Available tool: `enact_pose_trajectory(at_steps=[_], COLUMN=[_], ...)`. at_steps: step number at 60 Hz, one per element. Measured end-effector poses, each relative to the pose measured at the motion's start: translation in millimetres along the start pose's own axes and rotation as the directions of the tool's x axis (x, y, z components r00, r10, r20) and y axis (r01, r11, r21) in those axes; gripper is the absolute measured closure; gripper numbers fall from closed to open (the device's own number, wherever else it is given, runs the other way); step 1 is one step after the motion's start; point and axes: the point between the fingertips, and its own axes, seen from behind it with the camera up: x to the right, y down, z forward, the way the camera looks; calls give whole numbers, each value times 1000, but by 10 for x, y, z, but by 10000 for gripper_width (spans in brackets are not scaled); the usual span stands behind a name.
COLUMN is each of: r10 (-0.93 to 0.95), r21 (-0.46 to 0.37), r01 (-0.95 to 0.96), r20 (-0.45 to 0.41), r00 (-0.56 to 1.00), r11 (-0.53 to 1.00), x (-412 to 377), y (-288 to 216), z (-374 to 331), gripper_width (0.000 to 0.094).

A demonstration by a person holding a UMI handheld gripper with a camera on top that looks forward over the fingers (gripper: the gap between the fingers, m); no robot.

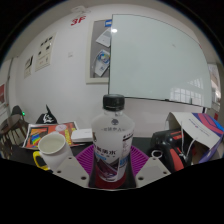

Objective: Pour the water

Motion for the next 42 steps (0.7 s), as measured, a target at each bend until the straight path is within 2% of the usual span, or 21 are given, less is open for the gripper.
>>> enact_pose_trajectory(at_steps=[6,9,14,17,20,28,42], r10=[12,13,27,37,29,-11,-21], r21=[5,-32,-142,-171,-175,-188,-171], r01=[-12,-13,-29,-41,-36,-5,-2], r20=[-11,-18,-21,-25,-44,-84,-128], r00=[1000,1000,999,999,999,996,992], r11=[1000,999,989,984,984,982,985], x=[-2,5,9,2,39,73,-268], y=[-21,35,269,332,328,262,8], z=[-15,1,4,-36,-108,-453,-1624], gripper_width=[411,368,73,109,78,86,95])
